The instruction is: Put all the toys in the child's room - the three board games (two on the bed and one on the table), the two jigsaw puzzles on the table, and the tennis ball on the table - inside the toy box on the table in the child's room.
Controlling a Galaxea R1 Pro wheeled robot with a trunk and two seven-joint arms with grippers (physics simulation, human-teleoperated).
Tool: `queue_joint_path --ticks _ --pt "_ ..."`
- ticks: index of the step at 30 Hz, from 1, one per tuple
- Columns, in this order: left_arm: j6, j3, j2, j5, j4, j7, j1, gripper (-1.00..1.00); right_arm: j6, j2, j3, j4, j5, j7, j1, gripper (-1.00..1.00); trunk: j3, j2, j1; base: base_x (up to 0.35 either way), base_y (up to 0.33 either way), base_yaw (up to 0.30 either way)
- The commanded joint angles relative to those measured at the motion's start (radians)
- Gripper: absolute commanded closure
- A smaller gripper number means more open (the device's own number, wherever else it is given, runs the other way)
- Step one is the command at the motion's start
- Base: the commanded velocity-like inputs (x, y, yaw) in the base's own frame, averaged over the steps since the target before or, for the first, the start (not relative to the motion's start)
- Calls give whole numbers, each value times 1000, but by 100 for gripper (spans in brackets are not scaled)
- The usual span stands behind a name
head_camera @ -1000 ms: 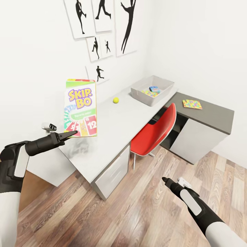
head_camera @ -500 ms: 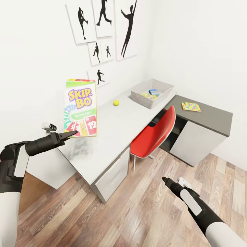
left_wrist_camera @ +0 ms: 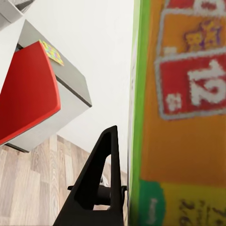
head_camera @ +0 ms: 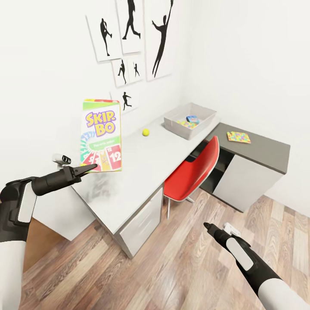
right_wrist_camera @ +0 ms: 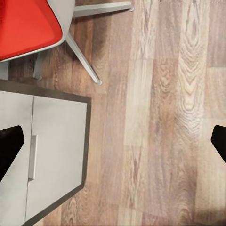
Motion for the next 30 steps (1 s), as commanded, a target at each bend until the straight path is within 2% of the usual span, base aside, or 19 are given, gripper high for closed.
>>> queue_joint_path --ticks 1,30 --pt "7 0 0 1 0 -2 -1 100 1 -1 5 -2 -8 -9 -1 -100 0 -2 1 0 0 0" --pt "6 0 0 0 0 -2 0 100 4 -6 -4 -5 -10 -9 -1 -100 47 -2 1 0 0 0"
